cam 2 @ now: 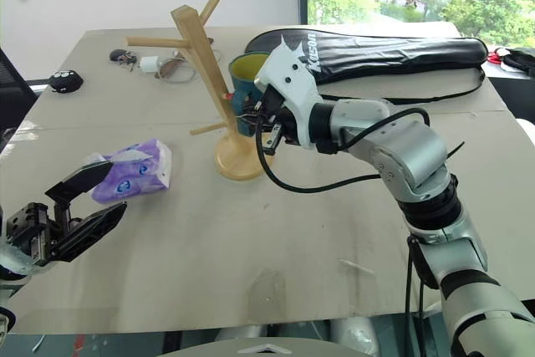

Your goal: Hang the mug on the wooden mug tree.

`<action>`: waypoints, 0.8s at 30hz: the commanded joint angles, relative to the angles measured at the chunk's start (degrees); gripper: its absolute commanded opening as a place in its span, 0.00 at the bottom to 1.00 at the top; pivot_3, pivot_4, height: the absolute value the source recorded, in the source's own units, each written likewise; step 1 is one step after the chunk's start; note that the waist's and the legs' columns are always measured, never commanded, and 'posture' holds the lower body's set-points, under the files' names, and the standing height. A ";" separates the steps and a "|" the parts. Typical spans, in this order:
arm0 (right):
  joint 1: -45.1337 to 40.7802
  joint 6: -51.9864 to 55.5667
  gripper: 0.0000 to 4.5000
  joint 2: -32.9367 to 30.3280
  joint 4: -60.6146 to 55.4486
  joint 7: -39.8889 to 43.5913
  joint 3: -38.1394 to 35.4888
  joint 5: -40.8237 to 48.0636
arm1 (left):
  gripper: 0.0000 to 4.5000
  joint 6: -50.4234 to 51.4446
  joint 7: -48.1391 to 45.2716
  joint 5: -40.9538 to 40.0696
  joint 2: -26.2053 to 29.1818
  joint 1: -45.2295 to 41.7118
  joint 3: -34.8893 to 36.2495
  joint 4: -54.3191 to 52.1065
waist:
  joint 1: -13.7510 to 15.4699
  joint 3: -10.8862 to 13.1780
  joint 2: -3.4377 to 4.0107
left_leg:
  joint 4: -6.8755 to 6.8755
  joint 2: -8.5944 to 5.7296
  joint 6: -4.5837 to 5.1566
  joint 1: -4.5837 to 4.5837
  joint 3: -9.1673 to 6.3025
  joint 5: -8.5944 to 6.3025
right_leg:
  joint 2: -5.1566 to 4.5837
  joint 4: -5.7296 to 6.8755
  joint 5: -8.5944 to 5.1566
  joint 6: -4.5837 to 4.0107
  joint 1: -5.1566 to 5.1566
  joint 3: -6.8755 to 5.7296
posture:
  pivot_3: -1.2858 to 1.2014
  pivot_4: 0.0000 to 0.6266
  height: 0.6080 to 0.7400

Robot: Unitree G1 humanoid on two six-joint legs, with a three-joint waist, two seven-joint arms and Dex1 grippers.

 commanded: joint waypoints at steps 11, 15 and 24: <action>2.56 -0.34 0.93 -3.40 -6.14 4.52 -9.82 6.56 | 1.00 1.19 -0.82 -0.03 -0.86 -0.58 1.08 -0.62 | 0.34 -0.01 -0.02 | 0.00 -0.01 0.00 -0.01 -0.04 0.00 | -0.05 -0.01 0.00 0.00 0.01 -0.08 | 0.52 0.24 1.00; 5.65 -1.05 0.93 -6.09 -8.13 5.95 -14.82 10.12 | 1.00 2.02 -1.39 -0.06 -1.03 -0.23 0.55 -0.68 | 0.29 -0.01 -0.02 | 0.00 -0.01 0.00 -0.01 -0.04 0.00 | -0.05 -0.01 0.00 0.00 0.03 -0.09 | 0.52 0.24 1.00; 29.78 -14.58 0.93 -14.48 -9.69 11.72 -21.74 6.02 | 1.00 3.65 0.44 4.68 -2.40 1.47 -6.16 -4.40 | 0.81 -0.11 -0.19 | 0.00 -0.02 0.01 -0.03 -0.03 0.00 | -0.08 -0.04 0.00 0.00 0.13 -0.10 | 0.52 0.24 1.00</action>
